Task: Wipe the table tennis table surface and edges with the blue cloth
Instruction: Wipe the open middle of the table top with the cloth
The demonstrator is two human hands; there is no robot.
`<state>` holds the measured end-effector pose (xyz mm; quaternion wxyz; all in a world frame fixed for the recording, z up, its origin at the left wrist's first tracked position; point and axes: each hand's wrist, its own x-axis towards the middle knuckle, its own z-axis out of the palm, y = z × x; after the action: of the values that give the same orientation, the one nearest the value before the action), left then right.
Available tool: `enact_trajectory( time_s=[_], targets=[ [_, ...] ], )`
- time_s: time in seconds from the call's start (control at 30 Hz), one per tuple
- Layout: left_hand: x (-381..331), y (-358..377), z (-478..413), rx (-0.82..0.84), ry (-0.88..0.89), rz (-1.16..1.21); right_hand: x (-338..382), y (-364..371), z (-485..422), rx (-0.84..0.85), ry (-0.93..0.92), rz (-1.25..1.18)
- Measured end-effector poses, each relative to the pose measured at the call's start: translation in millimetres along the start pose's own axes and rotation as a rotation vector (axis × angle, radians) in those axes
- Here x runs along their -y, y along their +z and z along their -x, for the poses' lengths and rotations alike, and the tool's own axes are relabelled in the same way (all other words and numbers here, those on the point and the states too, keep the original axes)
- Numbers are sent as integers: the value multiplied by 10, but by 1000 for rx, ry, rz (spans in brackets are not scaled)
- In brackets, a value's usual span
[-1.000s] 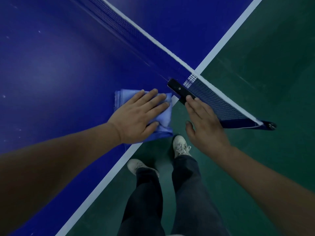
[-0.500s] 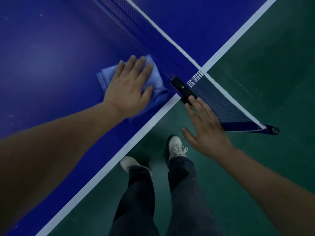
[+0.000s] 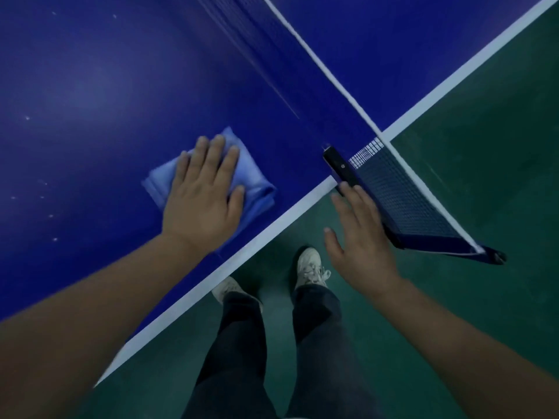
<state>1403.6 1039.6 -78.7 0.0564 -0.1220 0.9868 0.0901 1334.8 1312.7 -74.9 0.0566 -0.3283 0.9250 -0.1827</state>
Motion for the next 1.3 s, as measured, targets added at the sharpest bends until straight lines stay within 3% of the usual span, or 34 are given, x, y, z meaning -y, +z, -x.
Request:
enact_trajectory(
  time_s=[0.17, 0.23, 0.33, 0.4, 0.47, 0.53, 0.6, 0.63, 0.73, 0.8, 0.83, 1.0, 1.1, 1.13, 1.23, 1.3],
  targets=[
    [-78, 142, 723, 63, 292, -8, 434, 135, -699, -2, -99, -100],
    [276, 85, 657, 21, 143, -14, 515, 127, -1064, 49, -111, -95],
    [953, -57, 503, -66, -317, 37, 611, 210, -1429, 250, -148, 15],
    [992, -77, 509, -68, -434, 46, 670, 310, -1467, 279, -148, 104],
    [682, 5, 642, -55, -327, 27, 705, 361, -1439, 234, -110, 113],
    [432, 57, 851, -3, -96, 46, 710, 371, -1399, 155, -54, 99],
    [597, 22, 861, 6, 41, 39, 703, 368, -1380, 88, 19, 89],
    [781, -7, 780, -13, -6, 30, 712, 376, -1383, 78, 53, 82],
    [1326, -128, 414, -74, -406, 51, 720, 408, -1395, 82, 79, 98],
    [1295, -157, 227, -86, -505, 57, 707, 416, -1396, 79, 73, 104],
    [1148, -144, 175, -92, -447, 46, 706, 416, -1402, 78, 75, 101],
    [596, -18, 282, 7, 202, 46, 713, 411, -1404, 53, 86, 58],
    [853, -91, -176, 40, 371, 0, 686, 424, -1400, 58, 85, 37],
    [925, -136, -447, 23, 298, 4, 678, 433, -1405, 69, 78, 51],
    [904, -291, -1057, -39, -176, 54, 659, 451, -1430, 92, 67, 78],
    [689, -228, -1000, -40, -119, 53, 662, 449, -1438, 72, 57, 82]
  ],
)
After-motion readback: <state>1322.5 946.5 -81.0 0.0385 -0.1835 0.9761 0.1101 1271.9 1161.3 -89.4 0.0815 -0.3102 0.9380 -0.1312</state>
